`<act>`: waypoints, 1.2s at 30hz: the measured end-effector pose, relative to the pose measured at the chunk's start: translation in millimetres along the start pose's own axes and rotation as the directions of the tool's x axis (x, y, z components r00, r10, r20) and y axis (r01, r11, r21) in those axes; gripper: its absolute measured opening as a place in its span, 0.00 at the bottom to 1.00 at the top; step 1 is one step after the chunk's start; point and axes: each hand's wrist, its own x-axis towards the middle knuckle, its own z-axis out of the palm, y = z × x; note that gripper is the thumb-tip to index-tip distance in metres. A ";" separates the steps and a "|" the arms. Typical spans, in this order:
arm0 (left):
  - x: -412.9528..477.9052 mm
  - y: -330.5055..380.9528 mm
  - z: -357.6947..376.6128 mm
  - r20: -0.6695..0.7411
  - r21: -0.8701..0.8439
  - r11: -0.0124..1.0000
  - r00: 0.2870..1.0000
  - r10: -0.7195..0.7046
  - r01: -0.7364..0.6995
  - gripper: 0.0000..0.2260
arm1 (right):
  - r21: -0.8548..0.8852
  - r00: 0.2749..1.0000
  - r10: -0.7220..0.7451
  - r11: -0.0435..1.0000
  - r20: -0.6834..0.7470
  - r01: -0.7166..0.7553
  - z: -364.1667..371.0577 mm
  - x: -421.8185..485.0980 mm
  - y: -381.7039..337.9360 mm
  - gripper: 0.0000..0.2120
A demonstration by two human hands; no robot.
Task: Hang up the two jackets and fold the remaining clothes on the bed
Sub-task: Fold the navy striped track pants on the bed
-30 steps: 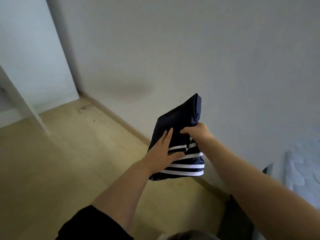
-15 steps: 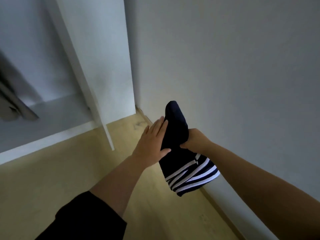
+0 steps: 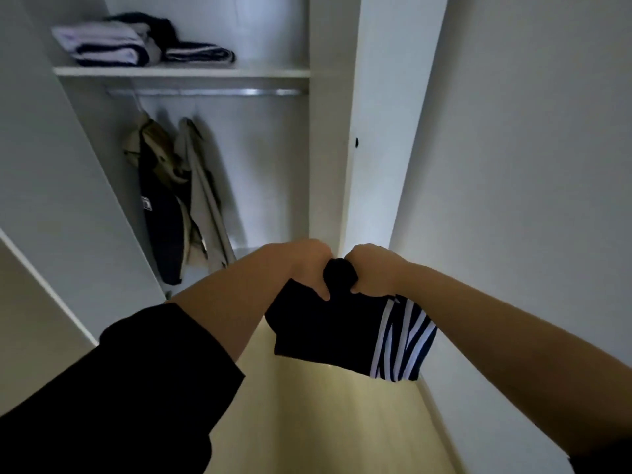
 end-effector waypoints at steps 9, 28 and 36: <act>25.3 -162.4 -107.4 -0.183 0.003 0.973 0.957 -0.227 0.231 0.04 | -0.026 0.969 -0.213 0.977 -0.127 0.212 -78.3 200.6 -44.4 0.05; 46.1 -457.1 -342.4 -0.584 -0.068 0.923 0.735 -0.344 0.378 0.11 | 0.059 0.901 -0.372 0.917 -0.224 0.394 -269.7 537.2 -143.6 0.08; 59.2 -532.9 -497.1 -0.796 -0.005 0.966 0.584 -0.160 0.258 0.05 | -0.099 0.785 -0.298 0.951 -0.544 0.292 -435.1 600.3 -169.8 0.05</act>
